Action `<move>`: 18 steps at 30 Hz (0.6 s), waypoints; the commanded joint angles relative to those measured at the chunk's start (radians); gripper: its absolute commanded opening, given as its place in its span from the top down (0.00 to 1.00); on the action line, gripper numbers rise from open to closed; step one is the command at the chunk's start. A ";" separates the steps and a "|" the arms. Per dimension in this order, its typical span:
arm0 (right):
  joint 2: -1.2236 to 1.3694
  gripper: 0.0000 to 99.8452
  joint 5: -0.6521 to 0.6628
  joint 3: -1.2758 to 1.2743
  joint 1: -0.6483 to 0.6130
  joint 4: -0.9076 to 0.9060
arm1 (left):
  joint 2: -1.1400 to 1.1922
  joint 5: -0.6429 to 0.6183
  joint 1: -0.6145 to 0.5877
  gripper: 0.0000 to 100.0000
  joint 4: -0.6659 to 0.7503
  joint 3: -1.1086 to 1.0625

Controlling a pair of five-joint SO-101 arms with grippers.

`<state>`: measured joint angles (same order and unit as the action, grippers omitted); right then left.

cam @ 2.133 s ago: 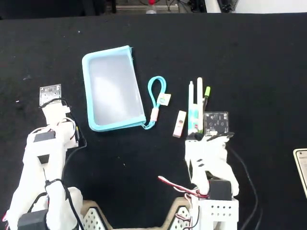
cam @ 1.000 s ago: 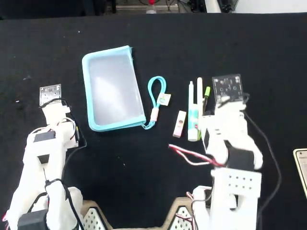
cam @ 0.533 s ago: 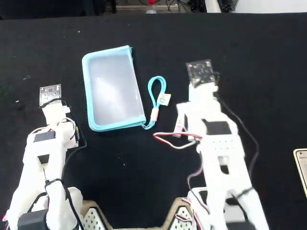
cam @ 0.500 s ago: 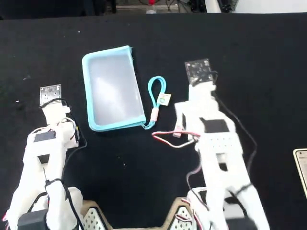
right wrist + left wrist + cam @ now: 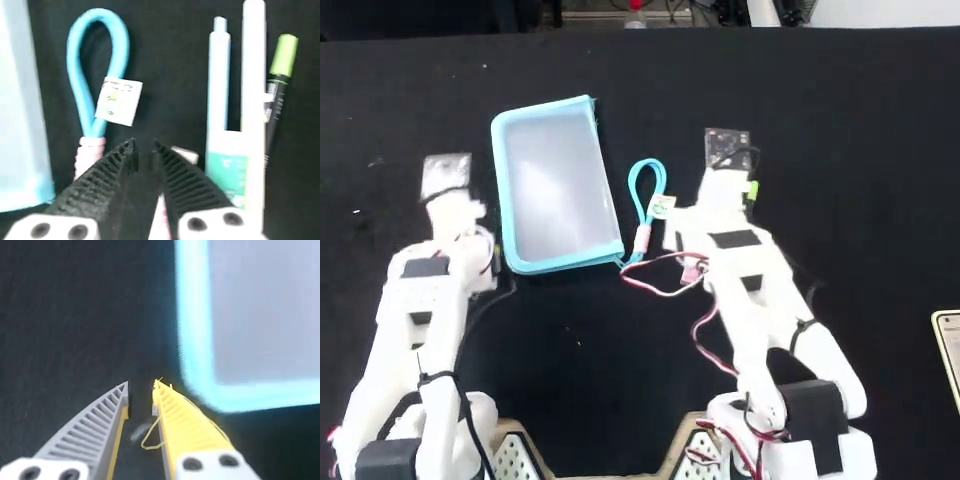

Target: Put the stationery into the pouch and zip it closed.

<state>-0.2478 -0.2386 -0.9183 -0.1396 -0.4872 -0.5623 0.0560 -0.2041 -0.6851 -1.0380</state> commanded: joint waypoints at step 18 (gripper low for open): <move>0.045 0.86 -0.015 -0.045 -0.180 0.173 | -0.005 -0.114 0.108 0.83 0.235 -0.008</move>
<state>-0.2355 -0.2478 -0.9582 -0.2746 -0.4150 -0.5623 -0.0207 -0.1043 -0.5025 -1.0150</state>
